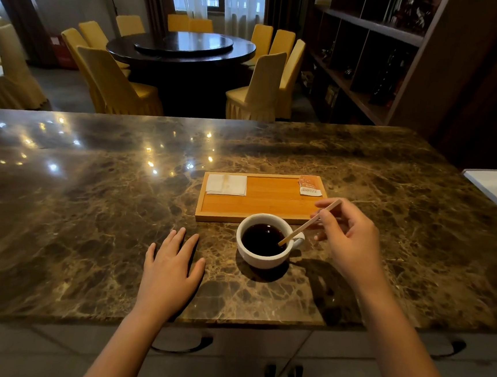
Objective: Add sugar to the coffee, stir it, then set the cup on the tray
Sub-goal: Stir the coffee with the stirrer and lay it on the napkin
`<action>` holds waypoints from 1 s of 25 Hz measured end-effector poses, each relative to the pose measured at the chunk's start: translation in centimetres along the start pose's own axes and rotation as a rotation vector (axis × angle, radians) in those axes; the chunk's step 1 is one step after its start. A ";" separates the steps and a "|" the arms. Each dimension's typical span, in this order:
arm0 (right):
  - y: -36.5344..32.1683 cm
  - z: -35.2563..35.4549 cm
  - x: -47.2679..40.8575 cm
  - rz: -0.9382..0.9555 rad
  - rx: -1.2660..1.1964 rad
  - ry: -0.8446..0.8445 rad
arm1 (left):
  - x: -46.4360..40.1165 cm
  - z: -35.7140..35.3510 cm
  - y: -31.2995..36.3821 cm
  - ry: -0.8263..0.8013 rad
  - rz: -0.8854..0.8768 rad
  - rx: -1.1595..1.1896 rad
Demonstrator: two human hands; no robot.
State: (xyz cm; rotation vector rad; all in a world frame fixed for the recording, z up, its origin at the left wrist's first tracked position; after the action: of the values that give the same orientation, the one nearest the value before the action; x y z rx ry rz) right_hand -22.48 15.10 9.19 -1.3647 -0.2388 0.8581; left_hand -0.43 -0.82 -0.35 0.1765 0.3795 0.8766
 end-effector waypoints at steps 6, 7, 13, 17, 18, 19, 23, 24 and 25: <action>-0.8 0.9 -0.9 0.019 0.032 0.070 | 0.0 0.0 0.0 0.003 -0.002 0.003; -0.8 1.0 -1.0 0.019 0.038 0.077 | 0.0 0.0 0.0 0.001 -0.001 0.001; -1.1 0.2 -1.7 0.089 -0.046 -0.008 | 0.0 0.0 0.1 -0.002 -0.001 -0.019; -1.6 -1.9 -4.4 0.320 0.063 -0.125 | 0.1 0.0 0.1 -0.002 0.008 -0.025; -1.6 -2.6 -5.4 0.422 0.129 -0.151 | 0.1 0.0 0.1 -0.007 0.009 -0.028; -1.4 -3.4 -6.4 0.523 0.190 -0.181 | 0.2 0.0 0.1 -0.010 0.011 -0.029; 0.1 -7.7 -10.1 0.845 0.407 -0.360 | 0.2 0.0 0.1 0.003 0.017 -0.032; 0.7 -8.8 -10.8 0.929 0.464 -0.395 | 0.2 -0.1 0.1 0.005 0.018 -0.029; 1.2 -9.7 -11.3 1.014 0.512 -0.430 | 0.2 -0.1 0.1 0.006 0.020 -0.027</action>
State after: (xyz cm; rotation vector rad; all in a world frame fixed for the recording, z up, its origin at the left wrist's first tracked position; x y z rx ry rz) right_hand -24.77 0.30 9.43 -0.7452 0.3777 1.9062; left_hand -0.47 -0.57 -0.46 0.1528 0.3722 0.9013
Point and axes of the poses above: each hand's wrist, its own x-axis away from the middle knuckle, its own z-axis out of the back of the hand, y = z × x, the point moved 1 cm from there along -x, towards the middle knuckle, and after that the axes turned 3 degrees about -x, right-handed, at the moved point
